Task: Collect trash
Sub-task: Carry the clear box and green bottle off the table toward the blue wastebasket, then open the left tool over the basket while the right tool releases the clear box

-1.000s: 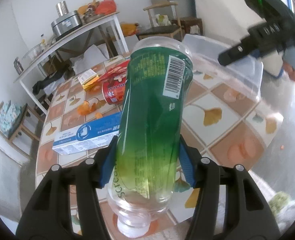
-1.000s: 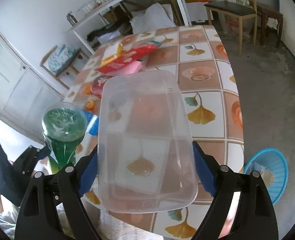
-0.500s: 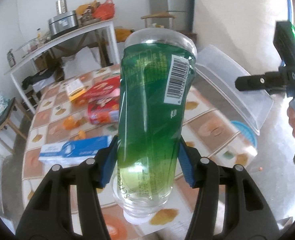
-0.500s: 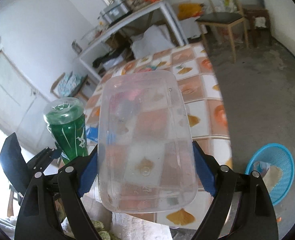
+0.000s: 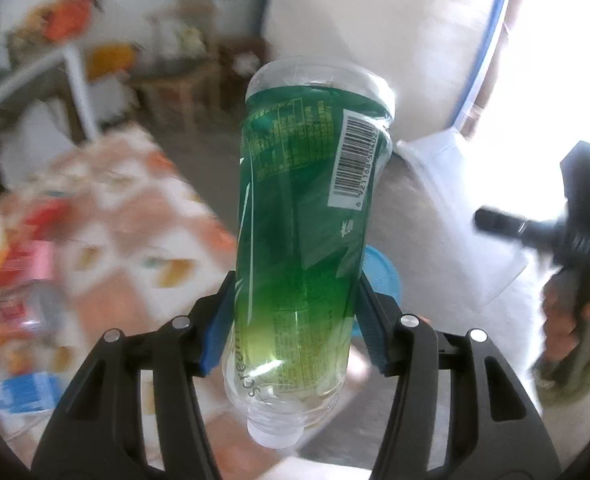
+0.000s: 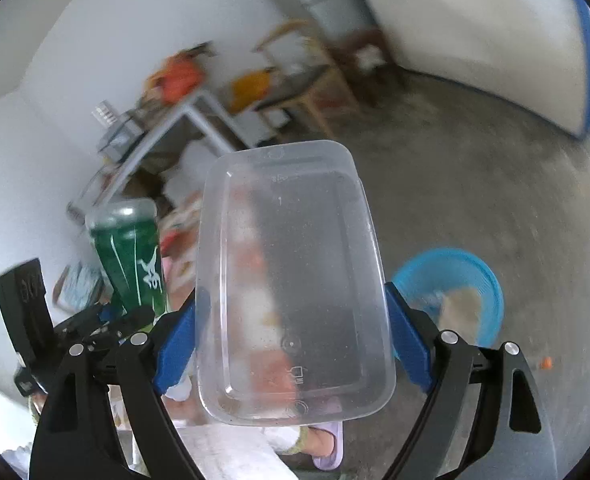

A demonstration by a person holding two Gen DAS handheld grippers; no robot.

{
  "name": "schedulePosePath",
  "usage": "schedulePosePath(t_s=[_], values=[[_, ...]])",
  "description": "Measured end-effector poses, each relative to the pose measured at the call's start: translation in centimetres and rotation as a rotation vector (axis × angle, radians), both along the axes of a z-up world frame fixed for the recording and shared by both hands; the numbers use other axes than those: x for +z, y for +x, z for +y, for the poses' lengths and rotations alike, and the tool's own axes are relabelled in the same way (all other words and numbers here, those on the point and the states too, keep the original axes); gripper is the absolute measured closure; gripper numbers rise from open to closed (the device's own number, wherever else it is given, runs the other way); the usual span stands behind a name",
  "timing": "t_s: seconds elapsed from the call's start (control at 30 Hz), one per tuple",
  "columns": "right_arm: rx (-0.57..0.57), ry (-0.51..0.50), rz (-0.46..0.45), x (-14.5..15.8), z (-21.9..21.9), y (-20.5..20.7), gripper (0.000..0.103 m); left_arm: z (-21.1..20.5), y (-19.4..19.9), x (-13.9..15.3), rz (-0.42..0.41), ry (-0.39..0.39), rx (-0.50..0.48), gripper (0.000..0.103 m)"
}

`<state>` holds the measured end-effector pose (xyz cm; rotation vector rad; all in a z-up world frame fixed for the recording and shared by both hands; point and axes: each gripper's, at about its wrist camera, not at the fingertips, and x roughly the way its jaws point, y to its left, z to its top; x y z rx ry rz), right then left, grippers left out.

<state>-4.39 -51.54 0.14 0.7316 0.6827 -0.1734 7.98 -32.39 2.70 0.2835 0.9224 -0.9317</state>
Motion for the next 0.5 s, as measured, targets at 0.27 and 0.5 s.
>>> schedulePosePath(t_s=[0.27, 0.5], values=[[-0.158, 0.250, 0.172, -12.1, -5.3, -2.5, 0.020, -10.1, 2.7, -8.7, 0.347, 0.150, -0.034, 0.050], [-0.229, 0.361, 0.242, -18.6, -8.2, -0.3, 0.019, -15.9, 4.6, -13.1, 0.448, 0.220, -0.017, 0.049]])
